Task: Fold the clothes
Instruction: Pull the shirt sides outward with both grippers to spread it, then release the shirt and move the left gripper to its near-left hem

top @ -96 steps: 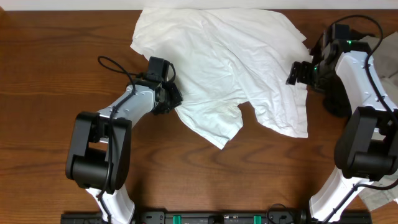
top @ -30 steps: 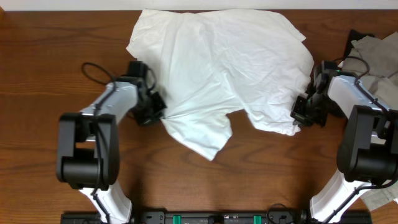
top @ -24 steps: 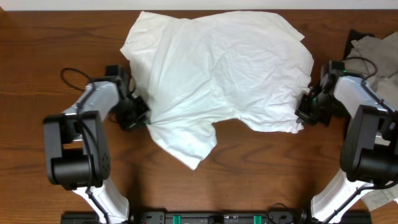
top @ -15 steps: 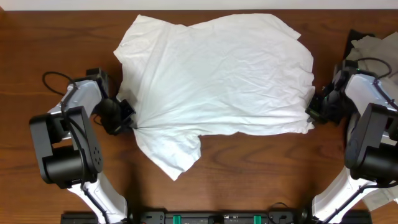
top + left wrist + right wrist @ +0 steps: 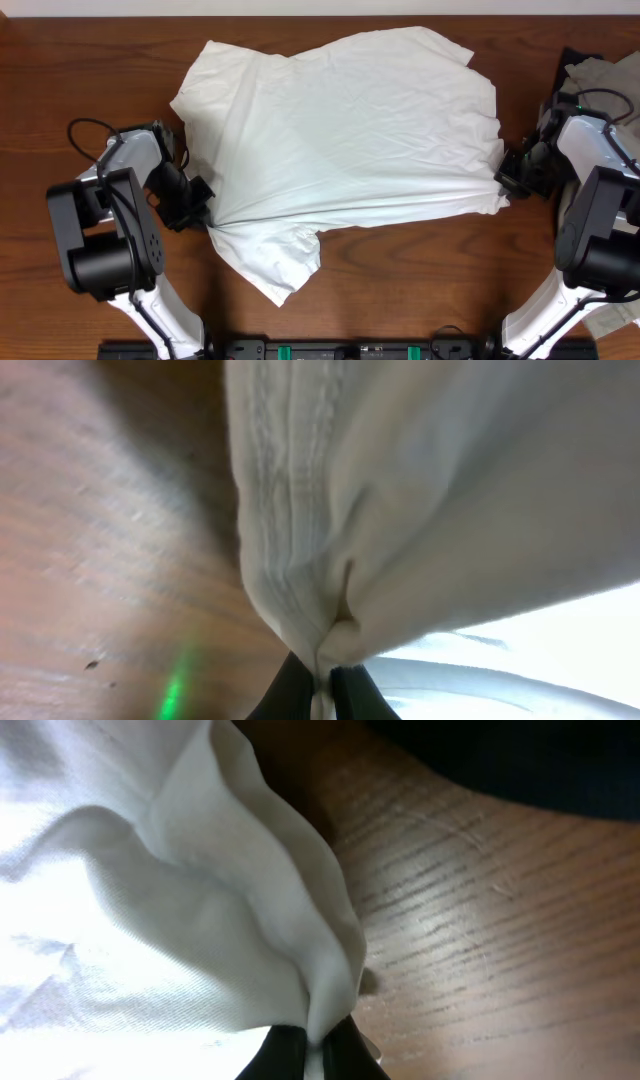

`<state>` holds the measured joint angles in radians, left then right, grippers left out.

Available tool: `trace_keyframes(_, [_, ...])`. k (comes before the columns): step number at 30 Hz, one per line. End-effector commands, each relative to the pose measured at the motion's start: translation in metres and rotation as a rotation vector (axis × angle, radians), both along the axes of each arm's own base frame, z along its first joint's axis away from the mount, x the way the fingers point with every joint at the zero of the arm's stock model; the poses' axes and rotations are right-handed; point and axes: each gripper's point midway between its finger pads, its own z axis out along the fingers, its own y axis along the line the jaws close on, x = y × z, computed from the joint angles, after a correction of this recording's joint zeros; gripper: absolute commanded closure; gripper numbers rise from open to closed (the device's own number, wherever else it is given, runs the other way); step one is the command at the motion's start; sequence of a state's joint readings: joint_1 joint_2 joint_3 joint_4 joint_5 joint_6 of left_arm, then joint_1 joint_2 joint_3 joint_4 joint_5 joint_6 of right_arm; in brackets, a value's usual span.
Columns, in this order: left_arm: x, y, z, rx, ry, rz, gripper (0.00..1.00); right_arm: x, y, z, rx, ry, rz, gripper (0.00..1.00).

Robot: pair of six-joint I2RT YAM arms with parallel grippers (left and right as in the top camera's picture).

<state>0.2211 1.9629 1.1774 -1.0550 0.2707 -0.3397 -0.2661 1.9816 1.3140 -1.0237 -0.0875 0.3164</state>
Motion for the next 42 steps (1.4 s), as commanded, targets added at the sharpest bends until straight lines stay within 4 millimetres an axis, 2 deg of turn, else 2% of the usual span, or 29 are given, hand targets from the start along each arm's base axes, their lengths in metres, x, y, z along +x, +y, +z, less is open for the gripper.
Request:
trace_keyframes(1, [-0.003, 0.01, 0.017, 0.058, -0.032, -0.001, 0.94, 0.0, -0.008, 0.001, -0.04, 0.013, -0.029, 0.99])
trace_keyframes(5, [0.0, 0.011, 0.037, 0.073, -0.091, 0.003, 0.94, -0.006, -0.006, 0.003, -0.038, 0.044, -0.065, 0.99])
trace_keyframes(10, [0.001, 0.012, 0.046, 0.081, -0.123, 0.004, 0.94, -0.012, -0.007, 0.01, -0.056, 0.059, -0.092, 0.99])
trace_keyframes(14, [-0.002, 0.011, 0.048, 0.078, -0.112, 0.004, 0.94, -0.02, -0.02, 0.029, -0.149, 0.059, -0.126, 0.99])
trace_keyframes(18, [-0.005, 0.01, 0.048, 0.075, -0.098, 0.004, 0.93, -0.02, -0.022, 0.052, -0.169, 0.003, -0.129, 0.99])
trace_keyframes(21, [-0.009, 0.009, 0.049, 0.071, -0.082, 0.003, 0.83, -0.021, -0.022, 0.066, -0.176, -0.031, -0.127, 0.99])
trace_keyframes(22, [-0.01, 0.009, 0.05, 0.07, -0.078, 0.002, 0.74, -0.021, -0.021, 0.068, -0.176, -0.035, -0.12, 0.99])
trace_keyframes(23, [-0.01, 0.009, 0.05, 0.07, -0.077, 0.003, 0.69, -0.022, -0.021, 0.07, -0.176, -0.037, -0.108, 0.95])
trace_keyframes(25, [-0.011, 0.009, 0.05, 0.069, -0.075, 0.002, 0.51, -0.025, -0.02, 0.071, -0.172, -0.026, -0.084, 0.77])
trace_keyframes(26, [-0.011, 0.009, 0.05, 0.069, -0.074, 0.003, 0.43, -0.027, -0.02, 0.07, -0.169, -0.018, -0.071, 0.53])
trace_keyframes(27, [-0.011, 0.009, 0.05, 0.069, -0.074, 0.003, 0.36, -0.028, -0.02, 0.07, -0.166, -0.013, -0.056, 0.25])
trace_keyframes(28, [-0.011, 0.009, 0.05, 0.069, -0.073, 0.002, 0.33, -0.029, -0.019, 0.07, -0.164, -0.009, -0.046, 0.08])
trace_keyframes(29, [-0.011, 0.009, 0.05, 0.069, -0.074, 0.003, 0.32, -0.03, -0.019, 0.07, -0.162, -0.005, -0.038, 0.02])
trace_keyframes(34, [-0.01, 0.007, 0.051, 0.062, -0.078, 0.005, 0.32, -0.031, -0.015, 0.07, -0.143, -0.005, -0.04, 0.01])
trace_keyframes(37, [-0.012, -0.003, 0.055, -0.004, -0.084, -0.005, 0.32, -0.03, -0.012, 0.07, -0.125, -0.01, -0.032, 0.01])
trace_keyframes(42, [-0.008, -0.026, 0.071, -0.133, -0.164, -0.067, 0.33, -0.019, 0.006, 0.07, -0.046, -0.06, 0.046, 0.01])
